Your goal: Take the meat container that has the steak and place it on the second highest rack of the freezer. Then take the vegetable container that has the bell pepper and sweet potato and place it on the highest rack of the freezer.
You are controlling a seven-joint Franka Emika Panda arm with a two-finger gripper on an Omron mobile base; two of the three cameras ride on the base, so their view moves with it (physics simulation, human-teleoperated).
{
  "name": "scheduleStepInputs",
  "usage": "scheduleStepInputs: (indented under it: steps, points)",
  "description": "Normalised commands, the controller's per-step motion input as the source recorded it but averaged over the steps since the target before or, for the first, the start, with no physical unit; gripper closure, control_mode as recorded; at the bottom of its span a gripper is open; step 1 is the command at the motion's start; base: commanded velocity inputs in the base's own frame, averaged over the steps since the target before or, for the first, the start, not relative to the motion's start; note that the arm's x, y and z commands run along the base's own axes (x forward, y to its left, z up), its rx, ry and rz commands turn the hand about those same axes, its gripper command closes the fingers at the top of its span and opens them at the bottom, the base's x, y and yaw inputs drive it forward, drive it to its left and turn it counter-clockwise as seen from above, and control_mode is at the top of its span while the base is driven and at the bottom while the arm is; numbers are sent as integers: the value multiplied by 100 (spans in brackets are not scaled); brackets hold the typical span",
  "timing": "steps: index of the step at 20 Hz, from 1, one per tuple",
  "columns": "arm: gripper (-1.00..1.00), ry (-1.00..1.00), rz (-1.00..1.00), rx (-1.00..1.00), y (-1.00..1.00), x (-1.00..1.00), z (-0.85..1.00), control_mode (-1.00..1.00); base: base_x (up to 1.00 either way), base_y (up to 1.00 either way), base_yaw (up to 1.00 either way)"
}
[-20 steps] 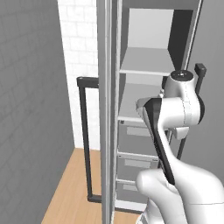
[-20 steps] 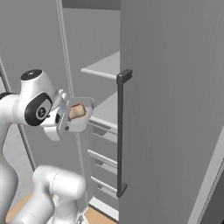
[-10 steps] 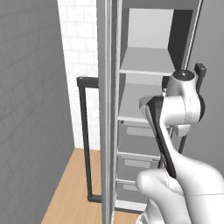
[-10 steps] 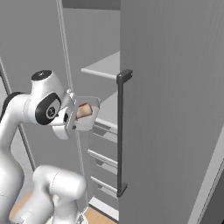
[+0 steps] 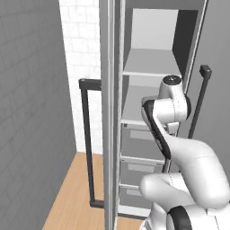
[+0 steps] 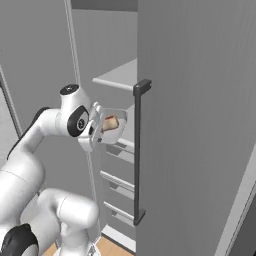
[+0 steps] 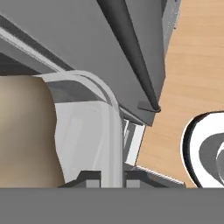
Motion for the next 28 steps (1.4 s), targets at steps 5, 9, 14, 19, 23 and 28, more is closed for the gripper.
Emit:
scheduleStepInputs:
  steps: [5, 9, 14, 19, 23, 28]
  points:
    - [100, 0, -14, 0, -7, 97, -42, -100, 0, 0, 0]
    - [100, -2, -9, 0, -20, 89, -34, -100, 0, 0, 0]
    - [100, -10, -2, 0, -23, 56, -28, -100, 0, 0, 0]
    - [100, 0, -3, 1, -24, 70, -30, -100, 0, 0, 0]
    - [100, 0, -4, 0, -21, 63, -50, -100, 0, 0, 0]
    - [100, 0, -3, 0, -13, 62, -32, -100, 0, 0, 0]
